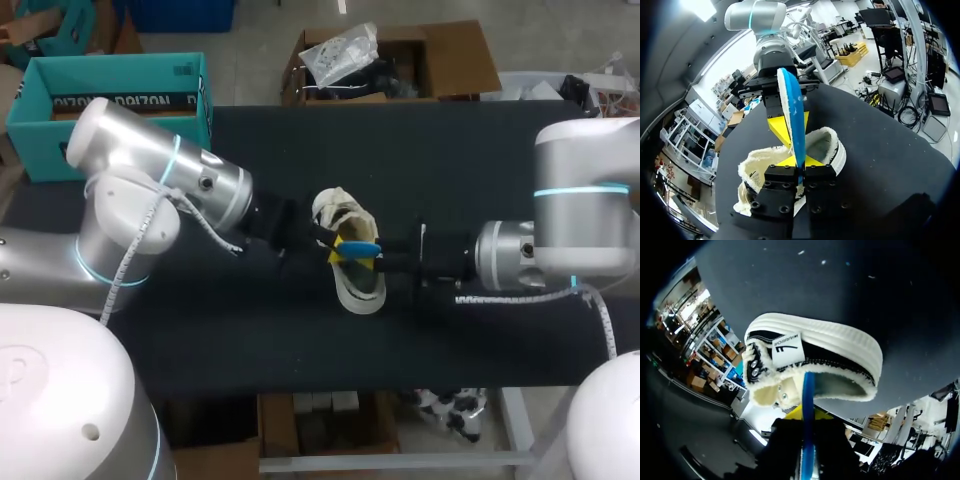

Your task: Open the shoe tongue, take the insole out of the shoe, put the insole back into the shoe, and pack the shoe into the shoebox

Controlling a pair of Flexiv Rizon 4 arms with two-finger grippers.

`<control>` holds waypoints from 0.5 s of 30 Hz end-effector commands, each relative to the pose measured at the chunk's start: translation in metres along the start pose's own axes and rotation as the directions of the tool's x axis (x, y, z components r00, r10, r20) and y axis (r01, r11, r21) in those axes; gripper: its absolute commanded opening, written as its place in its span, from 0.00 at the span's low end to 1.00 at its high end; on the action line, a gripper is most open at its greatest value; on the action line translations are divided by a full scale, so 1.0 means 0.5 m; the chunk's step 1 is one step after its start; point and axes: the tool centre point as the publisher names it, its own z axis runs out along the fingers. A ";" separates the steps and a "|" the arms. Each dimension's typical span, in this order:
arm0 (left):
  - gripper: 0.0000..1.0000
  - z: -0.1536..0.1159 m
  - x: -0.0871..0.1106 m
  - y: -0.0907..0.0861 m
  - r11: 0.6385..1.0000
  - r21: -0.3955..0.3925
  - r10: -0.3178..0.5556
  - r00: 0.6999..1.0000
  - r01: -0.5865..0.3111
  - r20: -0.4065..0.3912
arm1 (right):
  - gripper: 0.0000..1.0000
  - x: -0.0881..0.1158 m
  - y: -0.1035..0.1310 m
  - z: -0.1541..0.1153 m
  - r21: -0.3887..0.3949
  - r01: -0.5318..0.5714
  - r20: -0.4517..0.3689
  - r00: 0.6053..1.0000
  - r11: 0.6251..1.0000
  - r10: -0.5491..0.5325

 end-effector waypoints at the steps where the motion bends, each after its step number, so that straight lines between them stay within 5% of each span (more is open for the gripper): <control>1: 0.00 0.008 0.007 0.000 1.000 -0.021 -0.001 1.000 0.001 0.010 | 0.00 0.003 0.013 0.006 -0.007 0.009 0.000 1.000 1.000 -0.009; 15: 0.00 0.034 -0.012 0.039 0.998 -0.052 -0.027 0.999 0.030 0.041 | 0.00 0.006 0.042 0.030 -0.027 0.008 -0.001 1.000 1.000 -0.008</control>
